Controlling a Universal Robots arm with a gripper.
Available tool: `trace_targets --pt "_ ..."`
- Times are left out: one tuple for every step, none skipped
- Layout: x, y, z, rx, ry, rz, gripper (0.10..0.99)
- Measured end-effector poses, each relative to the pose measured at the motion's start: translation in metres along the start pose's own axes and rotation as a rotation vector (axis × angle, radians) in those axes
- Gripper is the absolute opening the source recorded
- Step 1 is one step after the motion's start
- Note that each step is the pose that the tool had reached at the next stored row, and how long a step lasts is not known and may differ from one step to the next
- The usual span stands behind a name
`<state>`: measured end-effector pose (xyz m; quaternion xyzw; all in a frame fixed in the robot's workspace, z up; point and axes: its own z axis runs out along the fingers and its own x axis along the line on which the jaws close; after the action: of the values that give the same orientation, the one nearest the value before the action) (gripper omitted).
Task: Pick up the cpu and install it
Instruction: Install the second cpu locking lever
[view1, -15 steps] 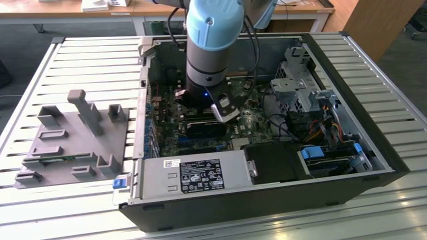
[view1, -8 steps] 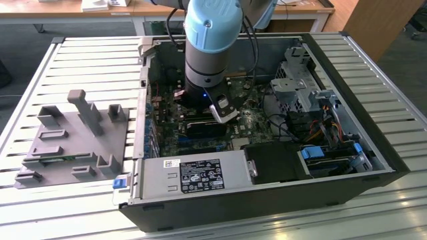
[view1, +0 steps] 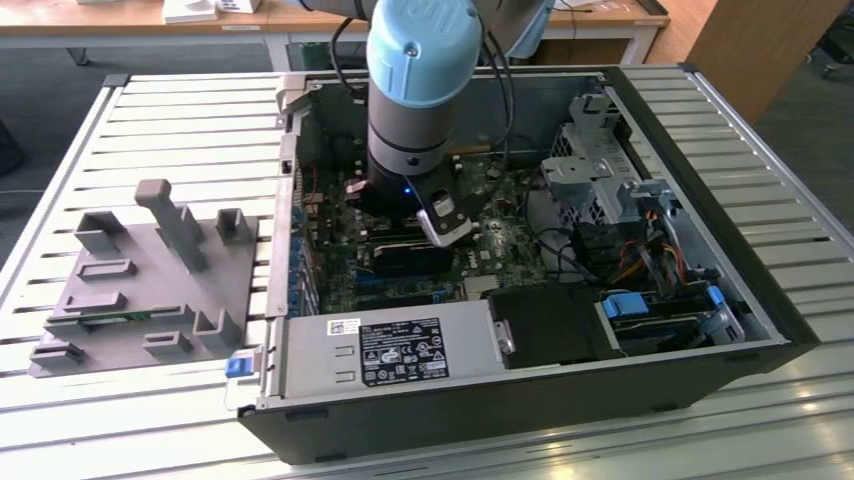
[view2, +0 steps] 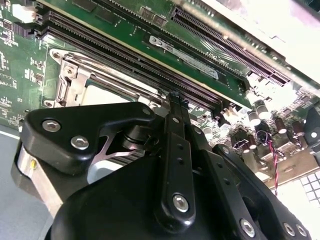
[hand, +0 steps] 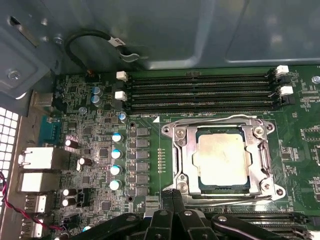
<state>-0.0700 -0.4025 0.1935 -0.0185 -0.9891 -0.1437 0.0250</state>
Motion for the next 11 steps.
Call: trace_targets --pt "0.0001 0.0004 0.0004 0.000 0.0000 0.000 0.106" --pt "0.0002 0.0009 0.0008 -0.001 0.0000 0.000 0.106" --pt "0.0003 0.0014 0.0012 -0.001 -0.0001 0.000 0.106" --pt "0.0003 0.0020 0.0015 -0.001 -0.0001 0.000 0.106" --pt "0.0005 0.0025 0.0019 -0.002 -0.0001 0.000 0.106" --pt "0.0007 0.0030 0.0023 -0.002 0.0000 0.000 0.106" --pt "0.0010 0.0034 0.0027 -0.002 0.0000 0.000 0.106" --pt "0.0014 0.0037 0.0031 -0.003 -0.0001 0.000 0.106" --pt "0.0019 0.0040 0.0034 -0.003 -0.0001 0.000 0.106" --pt "0.0024 0.0043 0.0035 -0.004 0.0000 0.000 0.106" --pt "0.0029 0.0045 0.0037 -0.004 0.0001 0.000 0.106"
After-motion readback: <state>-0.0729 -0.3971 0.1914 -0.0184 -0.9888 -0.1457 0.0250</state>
